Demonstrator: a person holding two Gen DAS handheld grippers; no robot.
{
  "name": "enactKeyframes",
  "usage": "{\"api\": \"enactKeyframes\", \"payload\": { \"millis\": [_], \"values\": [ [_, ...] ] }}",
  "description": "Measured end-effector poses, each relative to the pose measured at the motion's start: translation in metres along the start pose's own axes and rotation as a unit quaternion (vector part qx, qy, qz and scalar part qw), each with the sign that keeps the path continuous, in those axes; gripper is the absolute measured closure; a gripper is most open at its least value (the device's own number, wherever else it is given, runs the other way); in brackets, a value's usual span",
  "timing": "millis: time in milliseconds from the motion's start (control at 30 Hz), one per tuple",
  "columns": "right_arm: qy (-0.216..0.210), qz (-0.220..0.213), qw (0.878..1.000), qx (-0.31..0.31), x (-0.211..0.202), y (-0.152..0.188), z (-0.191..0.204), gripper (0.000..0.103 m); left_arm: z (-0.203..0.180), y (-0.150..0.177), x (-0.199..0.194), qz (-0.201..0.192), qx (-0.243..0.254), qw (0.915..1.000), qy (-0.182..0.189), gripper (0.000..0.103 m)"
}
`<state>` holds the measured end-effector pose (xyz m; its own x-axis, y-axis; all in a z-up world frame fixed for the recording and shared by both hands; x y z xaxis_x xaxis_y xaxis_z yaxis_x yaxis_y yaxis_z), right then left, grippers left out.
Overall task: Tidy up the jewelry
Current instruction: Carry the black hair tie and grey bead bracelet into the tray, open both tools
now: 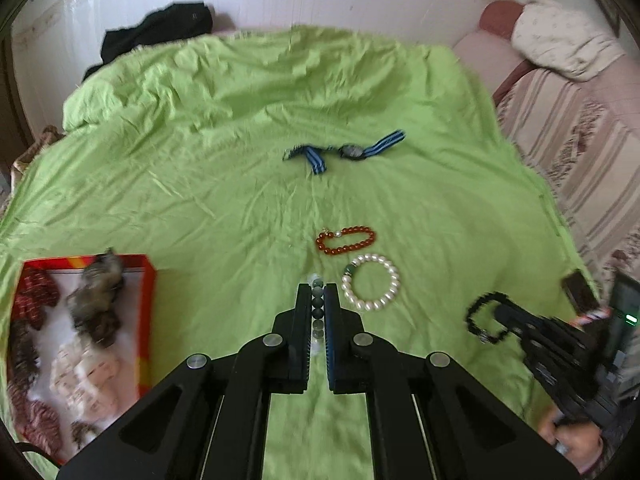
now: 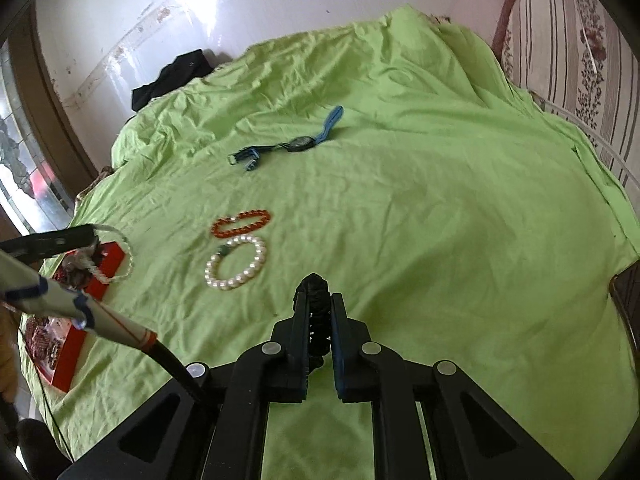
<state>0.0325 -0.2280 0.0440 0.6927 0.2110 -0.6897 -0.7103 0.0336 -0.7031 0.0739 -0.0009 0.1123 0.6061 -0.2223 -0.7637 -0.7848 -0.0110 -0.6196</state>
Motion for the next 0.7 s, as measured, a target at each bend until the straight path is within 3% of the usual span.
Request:
{"api": "enactKeyframes", "payload": {
  "millis": [133, 267, 467, 567, 700],
  "values": [
    [-0.006, -0.008, 1.000, -0.006, -0.008, 0.002, 0.010, 0.093, 0.009, 0.013, -0.055, -0.038, 0.006, 0.9993, 0.003, 0.098],
    [-0.006, -0.012, 1.000, -0.010, -0.016, 0.007, 0.020, 0.093, 0.028, 0.026, -0.095, -0.074, 0.019, 0.9966, -0.029, 0.098],
    [-0.003, -0.013, 1.000, -0.020, -0.025, 0.012, 0.037, 0.093, 0.073, 0.039, -0.130, -0.109, 0.027, 0.9903, -0.081, 0.097],
    [0.000, -0.019, 0.999, -0.041, -0.034, 0.009, 0.057, 0.093, 0.102, 0.041, -0.139, -0.109, 0.010, 0.9899, -0.090, 0.097],
    [-0.031, -0.020, 0.998, -0.047, -0.042, 0.005, 0.088, 0.093, 0.142, 0.038, -0.143, -0.106, -0.029, 0.9896, -0.092, 0.097]
  ]
}}
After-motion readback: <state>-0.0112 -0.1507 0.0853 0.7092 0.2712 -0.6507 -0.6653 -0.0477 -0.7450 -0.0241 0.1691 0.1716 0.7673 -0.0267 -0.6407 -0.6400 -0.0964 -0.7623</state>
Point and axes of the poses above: each gripper's, at about its wrist camera, not at the fingertips, and x roughly the way its jaws point, z to its left, y to its underside, the point moved 4 cm from there along x, roughly the way its jaws point, and after that the axes turned 8 degrees about -x, right-handed, at the moved point
